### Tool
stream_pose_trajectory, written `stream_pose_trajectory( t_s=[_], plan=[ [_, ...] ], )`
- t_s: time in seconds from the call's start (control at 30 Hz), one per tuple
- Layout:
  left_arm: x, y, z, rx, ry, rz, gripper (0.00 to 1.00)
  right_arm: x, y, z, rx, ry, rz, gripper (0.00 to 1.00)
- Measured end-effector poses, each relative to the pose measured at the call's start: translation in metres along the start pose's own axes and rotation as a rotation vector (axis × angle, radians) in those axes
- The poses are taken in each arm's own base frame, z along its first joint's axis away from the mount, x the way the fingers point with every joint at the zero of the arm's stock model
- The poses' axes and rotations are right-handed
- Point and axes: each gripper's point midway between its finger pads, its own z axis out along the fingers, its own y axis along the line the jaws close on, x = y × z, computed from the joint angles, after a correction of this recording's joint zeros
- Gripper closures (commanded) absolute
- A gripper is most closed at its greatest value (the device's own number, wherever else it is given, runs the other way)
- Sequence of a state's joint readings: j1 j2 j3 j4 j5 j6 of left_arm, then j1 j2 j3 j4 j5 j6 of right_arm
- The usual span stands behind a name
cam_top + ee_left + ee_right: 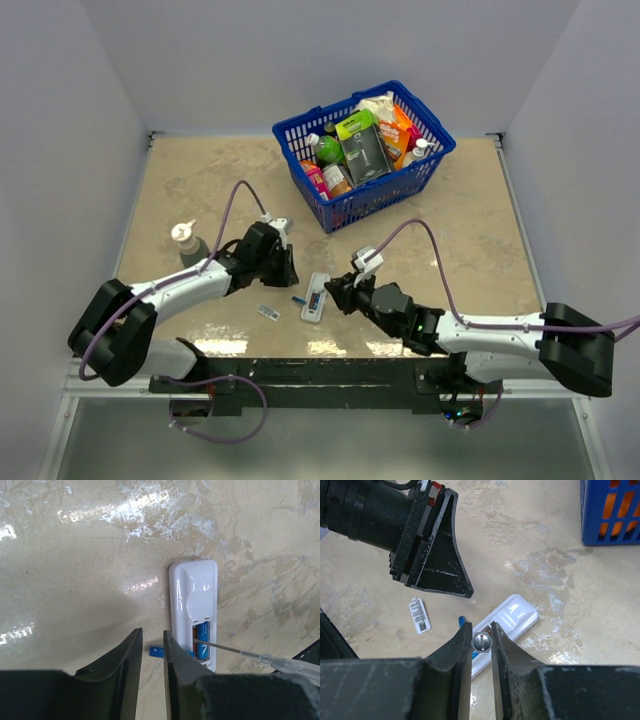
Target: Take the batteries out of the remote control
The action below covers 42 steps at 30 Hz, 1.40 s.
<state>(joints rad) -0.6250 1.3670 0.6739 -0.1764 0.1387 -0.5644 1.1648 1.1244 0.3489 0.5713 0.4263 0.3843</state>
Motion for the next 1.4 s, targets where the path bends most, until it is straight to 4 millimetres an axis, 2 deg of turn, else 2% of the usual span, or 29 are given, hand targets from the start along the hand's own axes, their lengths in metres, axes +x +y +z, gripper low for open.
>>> stream_pose_trajectory(
  t_s=[0.2, 0.4, 0.57, 0.73, 0.87, 1.17, 1.4],
  plan=[
    [-0.004, 0.004, -0.005, -0.029, -0.013, 0.002, 0.71, -0.005, 0.003, 0.003, -0.003, 0.0, -0.013, 1.0],
    [-0.002, 0.009, -0.006, -0.057, -0.008, 0.007, 0.71, 0.001, 0.006, 0.005, -0.016, 0.021, -0.019, 1.0],
    [-0.002, 0.015, -0.01, -0.091, -0.009, 0.014, 0.68, -0.002, 0.008, 0.005, -0.022, 0.023, -0.018, 1.0],
    [-0.01, 0.007, -0.015, -0.061, -0.034, 0.034, 0.67, -0.005, 0.01, 0.006, -0.021, 0.025, -0.02, 1.0],
    [-0.009, -0.002, -0.015, -0.014, -0.023, 0.036, 0.67, -0.002, 0.007, 0.003, -0.015, 0.043, -0.029, 1.0],
    [0.0, -0.013, -0.006, 0.068, 0.022, 0.037, 0.68, -0.013, 0.006, -0.01, -0.022, 0.046, -0.036, 1.0],
    [0.024, -0.02, 0.003, 0.117, 0.087, 0.047, 0.68, -0.013, 0.007, -0.016, -0.032, 0.063, -0.043, 1.0]
  ],
)
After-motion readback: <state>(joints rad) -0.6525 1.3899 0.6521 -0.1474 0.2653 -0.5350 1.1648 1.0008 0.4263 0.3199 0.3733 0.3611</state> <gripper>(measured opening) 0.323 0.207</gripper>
